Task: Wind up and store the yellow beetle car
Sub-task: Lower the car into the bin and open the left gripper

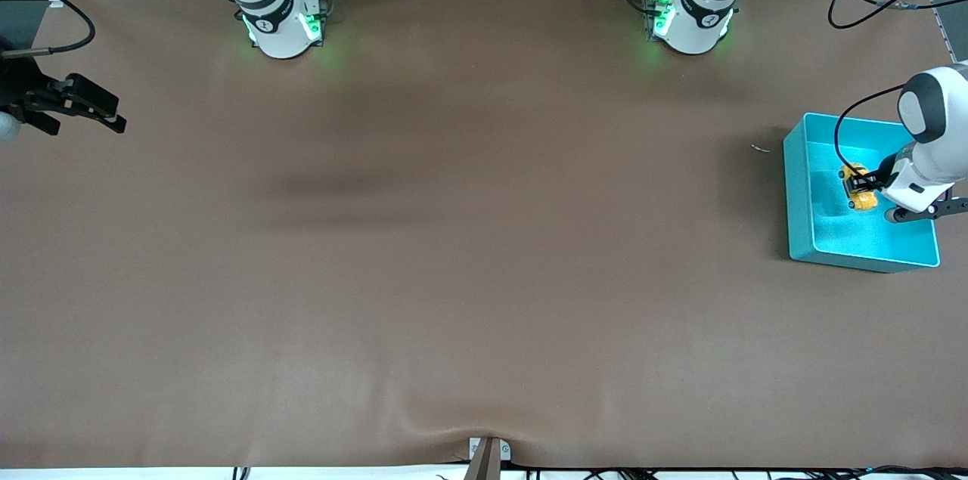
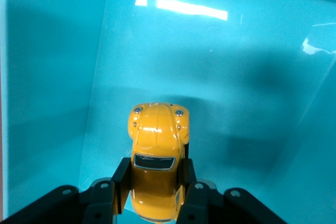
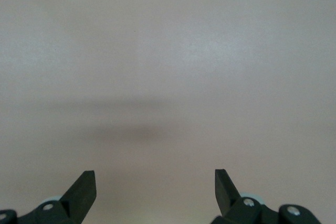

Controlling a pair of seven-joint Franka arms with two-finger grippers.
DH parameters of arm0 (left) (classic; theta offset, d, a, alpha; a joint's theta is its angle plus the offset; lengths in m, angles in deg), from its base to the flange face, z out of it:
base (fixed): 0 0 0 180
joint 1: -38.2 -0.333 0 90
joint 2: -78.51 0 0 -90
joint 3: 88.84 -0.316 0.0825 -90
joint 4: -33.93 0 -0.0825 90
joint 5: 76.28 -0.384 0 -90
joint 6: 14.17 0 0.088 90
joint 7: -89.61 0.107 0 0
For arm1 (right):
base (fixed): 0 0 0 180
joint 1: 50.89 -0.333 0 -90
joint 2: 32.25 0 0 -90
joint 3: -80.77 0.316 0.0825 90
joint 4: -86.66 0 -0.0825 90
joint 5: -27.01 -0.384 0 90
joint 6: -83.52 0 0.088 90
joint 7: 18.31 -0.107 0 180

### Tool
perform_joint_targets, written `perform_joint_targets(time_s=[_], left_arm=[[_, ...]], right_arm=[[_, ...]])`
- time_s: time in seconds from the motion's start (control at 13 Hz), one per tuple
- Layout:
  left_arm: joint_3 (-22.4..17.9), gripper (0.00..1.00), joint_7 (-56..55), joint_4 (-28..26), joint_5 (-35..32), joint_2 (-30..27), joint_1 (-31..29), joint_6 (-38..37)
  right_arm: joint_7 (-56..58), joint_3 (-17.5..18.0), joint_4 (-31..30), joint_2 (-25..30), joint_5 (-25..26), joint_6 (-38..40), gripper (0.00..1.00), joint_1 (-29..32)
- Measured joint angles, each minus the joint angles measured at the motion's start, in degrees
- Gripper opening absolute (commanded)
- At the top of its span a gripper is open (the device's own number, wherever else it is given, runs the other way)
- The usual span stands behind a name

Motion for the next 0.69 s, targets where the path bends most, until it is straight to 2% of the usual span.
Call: perform_joint_targets(time_s=[0.46,0.54,0.62,0.69], left_arm=[[0.15,0.19,0.04,0.02,-0.33,3.04,-0.83,2.84],[0.16,0.24,0.04,0.02,-0.33,3.49,-0.83,2.97],[0.17,0.35,0.04,0.04,-0.33,3.92,-0.83,3.02],[0.18,0.54,0.04,0.09,-0.33,4.32,-0.83,3.06]], right_arm=[[-0.12,0.05,-0.01,0.0,-0.03,0.02,1.0,1.09],[-0.12,0.08,-0.01,0.0,-0.03,0.07,1.0,1.09],[-0.13,0.1,-0.01,0.0,-0.03,0.09,1.0,1.09],[-0.13,0.1,-0.01,0.0,-0.03,0.11,1.0,1.09]])
